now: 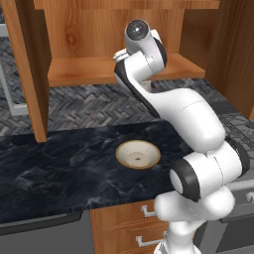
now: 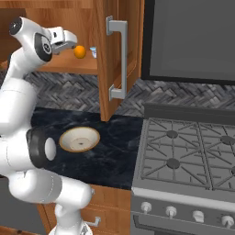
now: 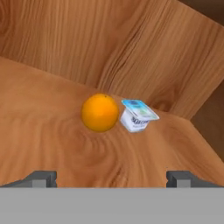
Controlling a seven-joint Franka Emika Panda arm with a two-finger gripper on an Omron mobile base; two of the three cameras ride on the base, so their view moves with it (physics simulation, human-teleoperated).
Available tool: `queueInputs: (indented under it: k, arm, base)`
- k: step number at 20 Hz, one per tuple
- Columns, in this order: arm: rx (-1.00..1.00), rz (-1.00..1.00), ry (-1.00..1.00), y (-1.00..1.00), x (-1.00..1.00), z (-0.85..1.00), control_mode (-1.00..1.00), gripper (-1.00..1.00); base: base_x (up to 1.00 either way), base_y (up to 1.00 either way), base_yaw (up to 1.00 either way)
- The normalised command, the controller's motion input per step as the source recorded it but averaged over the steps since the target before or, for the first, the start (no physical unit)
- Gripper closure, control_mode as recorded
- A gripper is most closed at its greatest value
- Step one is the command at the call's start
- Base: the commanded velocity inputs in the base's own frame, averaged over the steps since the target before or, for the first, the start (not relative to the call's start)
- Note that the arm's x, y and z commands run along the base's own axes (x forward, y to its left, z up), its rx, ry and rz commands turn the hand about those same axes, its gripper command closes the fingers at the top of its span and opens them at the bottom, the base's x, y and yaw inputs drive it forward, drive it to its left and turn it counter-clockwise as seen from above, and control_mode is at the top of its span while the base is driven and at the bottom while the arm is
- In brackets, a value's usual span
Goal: Pick the orange from the cabinet and place it in the bowl. Then pick the bowl and place it in the sink. Then turn on the sink facuet.
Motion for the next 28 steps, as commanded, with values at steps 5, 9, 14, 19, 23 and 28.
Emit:
queueInputs:
  k: [5,9,14,19,23,28]
  arm:
    - [0.0,0.0,0.0,0.0,0.53,-0.07,-1.0,-1.0]
    - [0.0,0.0,0.0,0.0,0.48,-0.06,-1.0,-1.0]
    - [0.01,0.0,0.01,0.0,0.44,-0.1,-1.0,-1.0]
    - [0.02,0.02,0.02,0.0,0.36,-0.14,-1.0,-1.0]
    - [0.05,0.01,0.04,0.0,0.24,-0.09,-1.0,-1.0]
    - [0.03,0.02,0.04,0.0,0.31,-0.11,-1.0,-1.0]
  base:
    - [0.0,0.0,0.0]
    - [0.0,0.0,0.0]
    - [0.0,0.0,0.0]
    - [0.0,0.0,0.0]
    - [0.0,0.0,0.0]
    - [0.0,0.0,0.0]
